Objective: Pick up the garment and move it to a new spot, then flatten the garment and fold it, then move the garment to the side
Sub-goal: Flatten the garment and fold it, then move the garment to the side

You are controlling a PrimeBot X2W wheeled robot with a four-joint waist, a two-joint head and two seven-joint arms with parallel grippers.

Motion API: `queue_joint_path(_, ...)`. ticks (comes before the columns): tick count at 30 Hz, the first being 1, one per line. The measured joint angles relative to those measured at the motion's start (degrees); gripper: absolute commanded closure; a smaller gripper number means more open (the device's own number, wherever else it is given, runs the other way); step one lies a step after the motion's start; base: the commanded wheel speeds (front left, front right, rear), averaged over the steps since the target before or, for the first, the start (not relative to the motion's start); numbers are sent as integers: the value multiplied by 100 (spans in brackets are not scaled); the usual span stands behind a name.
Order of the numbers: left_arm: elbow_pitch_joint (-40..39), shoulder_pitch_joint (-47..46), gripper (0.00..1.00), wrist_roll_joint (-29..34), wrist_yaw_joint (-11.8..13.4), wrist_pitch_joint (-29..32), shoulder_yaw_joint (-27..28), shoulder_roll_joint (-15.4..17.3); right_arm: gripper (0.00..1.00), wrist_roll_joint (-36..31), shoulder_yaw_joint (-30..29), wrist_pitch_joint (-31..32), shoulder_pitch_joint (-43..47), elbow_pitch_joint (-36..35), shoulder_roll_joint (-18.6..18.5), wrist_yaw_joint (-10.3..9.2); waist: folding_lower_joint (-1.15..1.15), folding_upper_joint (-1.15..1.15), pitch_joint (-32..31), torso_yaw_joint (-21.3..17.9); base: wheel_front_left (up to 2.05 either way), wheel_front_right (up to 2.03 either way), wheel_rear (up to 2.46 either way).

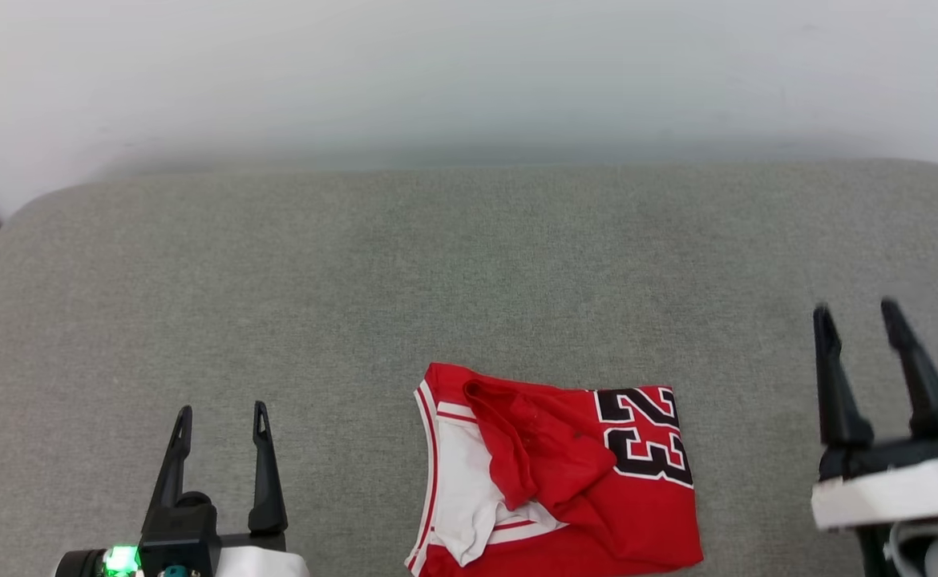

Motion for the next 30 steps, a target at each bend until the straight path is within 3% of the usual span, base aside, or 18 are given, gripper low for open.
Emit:
queue_joint_path(10,140,194,0,3,-125,0,-24,-20,0,-198,-358,0,1191,-143,615,0,0,0,-270,75,0,0,0)
queue_joint_path(19,231,329,0,108,-96,0,-92,0,0,-437,-387,0,1618,-268,770,0,0,0,-358,108,0,0,0)
queue_joint_path(30,269,360,0,93,-38,0,-137,19,0,-502,-264,0,1508,-359,821,0,0,0,-333,136,0,0,0)
